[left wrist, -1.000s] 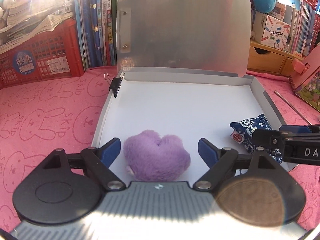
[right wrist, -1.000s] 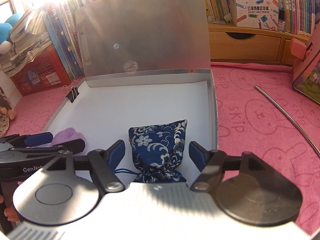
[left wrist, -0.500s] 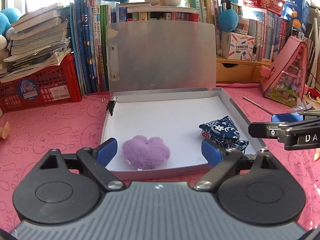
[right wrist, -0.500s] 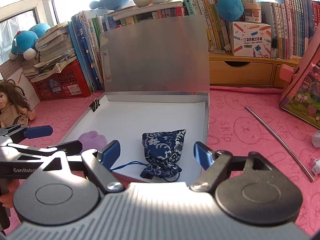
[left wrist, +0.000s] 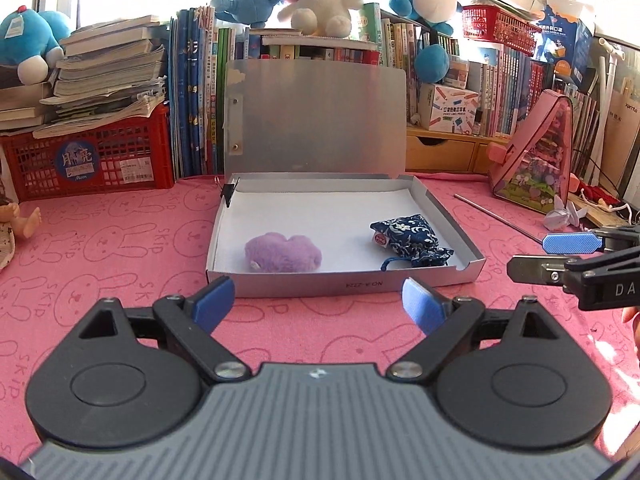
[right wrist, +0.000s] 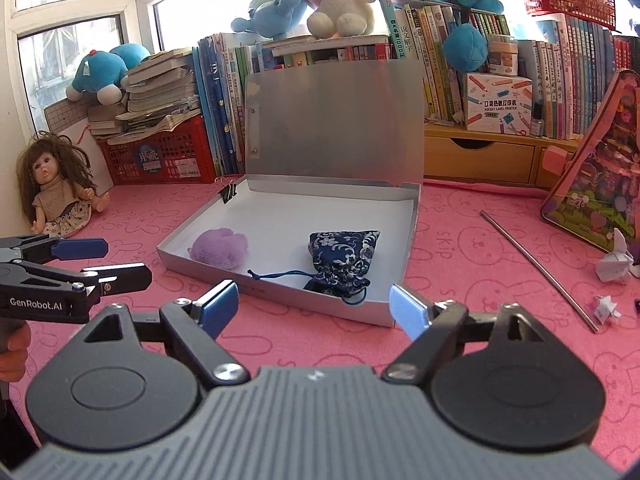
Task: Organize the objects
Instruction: 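Withdraw both grippers from the box back toward the pile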
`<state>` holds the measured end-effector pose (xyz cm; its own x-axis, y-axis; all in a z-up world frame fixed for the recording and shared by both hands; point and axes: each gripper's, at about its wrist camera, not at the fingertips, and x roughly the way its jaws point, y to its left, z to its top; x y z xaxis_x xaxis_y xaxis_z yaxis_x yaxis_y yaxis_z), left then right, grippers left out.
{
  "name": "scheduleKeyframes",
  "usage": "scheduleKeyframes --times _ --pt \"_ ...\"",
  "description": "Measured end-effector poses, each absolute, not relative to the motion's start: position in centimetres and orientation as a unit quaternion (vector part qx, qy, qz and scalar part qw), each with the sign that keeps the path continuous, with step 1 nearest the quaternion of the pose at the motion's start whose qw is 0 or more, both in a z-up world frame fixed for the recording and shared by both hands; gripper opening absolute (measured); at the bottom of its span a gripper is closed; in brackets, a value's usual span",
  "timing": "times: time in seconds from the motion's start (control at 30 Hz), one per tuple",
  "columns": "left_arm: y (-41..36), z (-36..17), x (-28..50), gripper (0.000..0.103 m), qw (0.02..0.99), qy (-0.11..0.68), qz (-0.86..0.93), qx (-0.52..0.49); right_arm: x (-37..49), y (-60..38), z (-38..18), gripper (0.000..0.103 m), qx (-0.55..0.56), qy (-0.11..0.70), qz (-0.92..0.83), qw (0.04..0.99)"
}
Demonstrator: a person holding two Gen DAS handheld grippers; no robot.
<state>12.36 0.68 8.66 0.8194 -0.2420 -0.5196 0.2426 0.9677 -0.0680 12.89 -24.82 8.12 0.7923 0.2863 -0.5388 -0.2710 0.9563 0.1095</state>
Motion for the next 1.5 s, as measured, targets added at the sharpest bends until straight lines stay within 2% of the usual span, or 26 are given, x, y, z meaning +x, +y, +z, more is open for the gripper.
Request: scheduleKeyframes --times 0.77,1.5 --pt "1.0 4.8 2.6 0.094 0.971 0.212 -0.107 0.004 3.7 -23.1 4.0 0.092 -0.064 0.241 0.126 0.960" --pt "0.8 1.1 -1.7 0.094 0.971 0.204 -0.121 0.009 -0.5 -22.9 0.2 0.092 -0.046 0.238 0.083 0.967"
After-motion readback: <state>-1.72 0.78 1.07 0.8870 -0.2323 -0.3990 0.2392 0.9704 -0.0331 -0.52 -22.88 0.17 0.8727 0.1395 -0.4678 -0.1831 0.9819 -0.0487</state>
